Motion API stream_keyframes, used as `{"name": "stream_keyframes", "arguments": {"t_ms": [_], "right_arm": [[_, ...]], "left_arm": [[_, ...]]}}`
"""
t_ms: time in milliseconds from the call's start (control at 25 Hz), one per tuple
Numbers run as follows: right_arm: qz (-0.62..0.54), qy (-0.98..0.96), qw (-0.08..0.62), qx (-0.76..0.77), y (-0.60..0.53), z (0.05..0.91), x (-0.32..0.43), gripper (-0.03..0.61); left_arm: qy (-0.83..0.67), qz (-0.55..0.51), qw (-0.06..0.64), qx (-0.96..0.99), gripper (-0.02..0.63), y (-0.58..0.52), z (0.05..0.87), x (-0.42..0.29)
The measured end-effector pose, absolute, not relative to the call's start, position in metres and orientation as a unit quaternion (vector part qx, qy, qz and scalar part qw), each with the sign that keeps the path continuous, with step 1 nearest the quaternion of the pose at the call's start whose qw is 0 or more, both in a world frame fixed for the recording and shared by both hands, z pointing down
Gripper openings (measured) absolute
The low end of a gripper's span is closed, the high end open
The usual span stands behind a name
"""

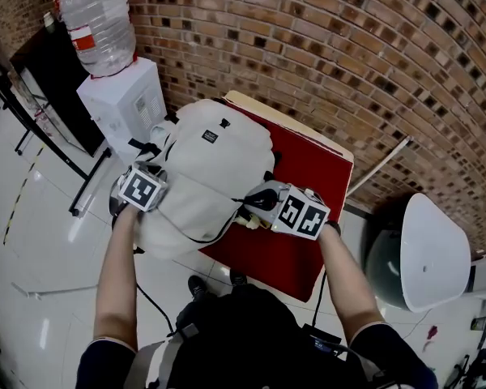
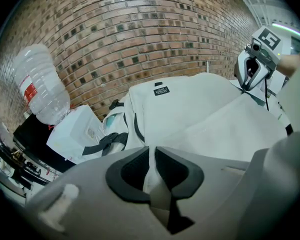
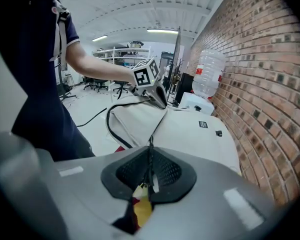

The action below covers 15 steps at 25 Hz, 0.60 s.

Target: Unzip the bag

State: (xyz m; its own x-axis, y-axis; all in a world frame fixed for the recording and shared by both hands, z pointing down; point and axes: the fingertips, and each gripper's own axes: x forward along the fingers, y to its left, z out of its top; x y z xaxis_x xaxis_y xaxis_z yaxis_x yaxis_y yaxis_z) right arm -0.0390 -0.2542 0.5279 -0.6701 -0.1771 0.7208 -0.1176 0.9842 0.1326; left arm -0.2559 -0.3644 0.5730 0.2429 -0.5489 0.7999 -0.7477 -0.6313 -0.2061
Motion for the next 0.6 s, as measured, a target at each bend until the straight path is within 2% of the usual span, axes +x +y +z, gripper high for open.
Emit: {"name": "stream_keyframes", "arguments": {"t_ms": [320,400,600], "right_arm": [[-0.034,-0.914,0.396,0.086,-0.244,0.525,-0.032,0.031],[-0.032,-0.911,0.401,0.088,-0.243,0.526,-0.028,0.031],[-0.03,-0.912,0.399,0.093,-0.244,0.524,-0.026,0.031]], "left_arm": [[-0.43,0.455,0.11,0.772,0.035,-0.366,0.573,-0.258],[-0.453,0.455,0.108,0.759,-0.003,-0.369,0.57,-0.27],[-0.446,0.443,0.114,0.77,-0.002,-0.367,0.565,-0.269]]}}
